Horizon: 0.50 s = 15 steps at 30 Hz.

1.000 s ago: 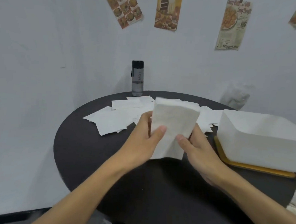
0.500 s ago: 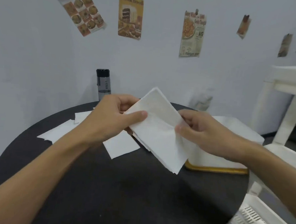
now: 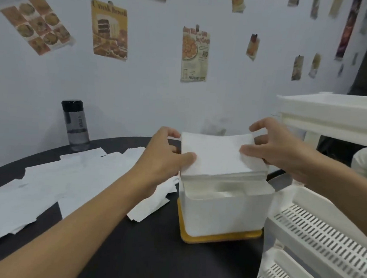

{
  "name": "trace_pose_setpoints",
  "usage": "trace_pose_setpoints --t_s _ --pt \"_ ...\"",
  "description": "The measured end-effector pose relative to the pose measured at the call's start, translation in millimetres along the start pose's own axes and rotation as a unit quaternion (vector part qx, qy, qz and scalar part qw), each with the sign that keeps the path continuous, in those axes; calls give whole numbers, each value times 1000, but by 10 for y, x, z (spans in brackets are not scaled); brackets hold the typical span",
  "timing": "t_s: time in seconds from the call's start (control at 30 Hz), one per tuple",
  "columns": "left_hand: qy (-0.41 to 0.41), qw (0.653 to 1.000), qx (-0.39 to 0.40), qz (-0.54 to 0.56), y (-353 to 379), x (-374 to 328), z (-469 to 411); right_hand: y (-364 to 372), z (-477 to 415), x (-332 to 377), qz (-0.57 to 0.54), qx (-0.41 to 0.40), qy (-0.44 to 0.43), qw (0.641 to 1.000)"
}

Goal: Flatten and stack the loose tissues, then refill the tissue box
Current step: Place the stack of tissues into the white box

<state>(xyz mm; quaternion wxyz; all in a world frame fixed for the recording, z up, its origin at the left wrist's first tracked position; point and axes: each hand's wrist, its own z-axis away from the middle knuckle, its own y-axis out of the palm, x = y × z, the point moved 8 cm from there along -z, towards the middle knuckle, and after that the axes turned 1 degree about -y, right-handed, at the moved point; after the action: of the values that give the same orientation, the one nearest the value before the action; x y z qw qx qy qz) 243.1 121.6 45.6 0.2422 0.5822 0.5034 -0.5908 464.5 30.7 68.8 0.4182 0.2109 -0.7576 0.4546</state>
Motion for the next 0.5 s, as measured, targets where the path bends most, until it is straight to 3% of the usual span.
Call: trace_pose_setpoints --t_s 0.2,0.37,0.5 --pt "73 970 -16 -232 153 15 -94 118 -103 -208 147 41 5 988" --pt "85 954 34 -285 235 106 -117 252 -80 -356 202 74 4 977" --pt "95 937 73 -329 324 134 -176 293 -97 -405 314 70 5 947"
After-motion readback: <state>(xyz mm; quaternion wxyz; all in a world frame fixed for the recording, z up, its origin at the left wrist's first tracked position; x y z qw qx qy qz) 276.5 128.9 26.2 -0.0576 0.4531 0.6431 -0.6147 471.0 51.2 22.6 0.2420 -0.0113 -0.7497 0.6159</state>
